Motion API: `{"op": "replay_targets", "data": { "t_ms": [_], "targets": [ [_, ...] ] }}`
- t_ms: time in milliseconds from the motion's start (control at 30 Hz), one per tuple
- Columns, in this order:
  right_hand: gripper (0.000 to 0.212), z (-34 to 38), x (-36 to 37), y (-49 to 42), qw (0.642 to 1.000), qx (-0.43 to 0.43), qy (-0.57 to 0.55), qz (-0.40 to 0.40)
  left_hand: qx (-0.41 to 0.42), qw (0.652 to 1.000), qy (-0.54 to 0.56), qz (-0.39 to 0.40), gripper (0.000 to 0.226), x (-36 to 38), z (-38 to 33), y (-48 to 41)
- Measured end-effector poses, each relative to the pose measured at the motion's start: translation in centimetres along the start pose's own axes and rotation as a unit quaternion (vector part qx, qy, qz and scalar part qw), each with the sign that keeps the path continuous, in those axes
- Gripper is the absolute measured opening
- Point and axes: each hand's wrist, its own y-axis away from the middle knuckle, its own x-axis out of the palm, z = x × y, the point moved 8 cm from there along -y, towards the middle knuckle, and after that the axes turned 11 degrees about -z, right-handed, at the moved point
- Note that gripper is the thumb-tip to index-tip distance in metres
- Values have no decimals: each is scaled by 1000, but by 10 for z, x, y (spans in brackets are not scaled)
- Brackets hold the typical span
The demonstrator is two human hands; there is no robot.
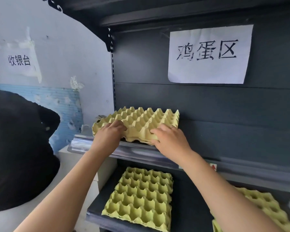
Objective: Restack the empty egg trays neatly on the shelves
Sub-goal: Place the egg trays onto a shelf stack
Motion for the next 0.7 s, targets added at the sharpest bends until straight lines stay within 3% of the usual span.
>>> {"op": "replay_targets", "data": {
  "t_ms": [167,300,400,600,700],
  "targets": [
    [36,5,5,-3,1000,6,6,14,-20,999,-11,-26,28,-2,6,-1],
    [42,-9,-16,4,1000,2,1,-13,-4,990,-14,-138,21,-28,-17,-8],
    [40,-43,-55,17,995,27,5,-95,71,976,28,-204,21,-60,-77,-21],
    [35,-125,-139,80,967,61,34,-244,200,940,115,-251,30,-96,-224,-29],
    [42,-187,-193,142,956,94,62,-270,231,915,179,-280,27,-111,-325,-20]
  ]
}}
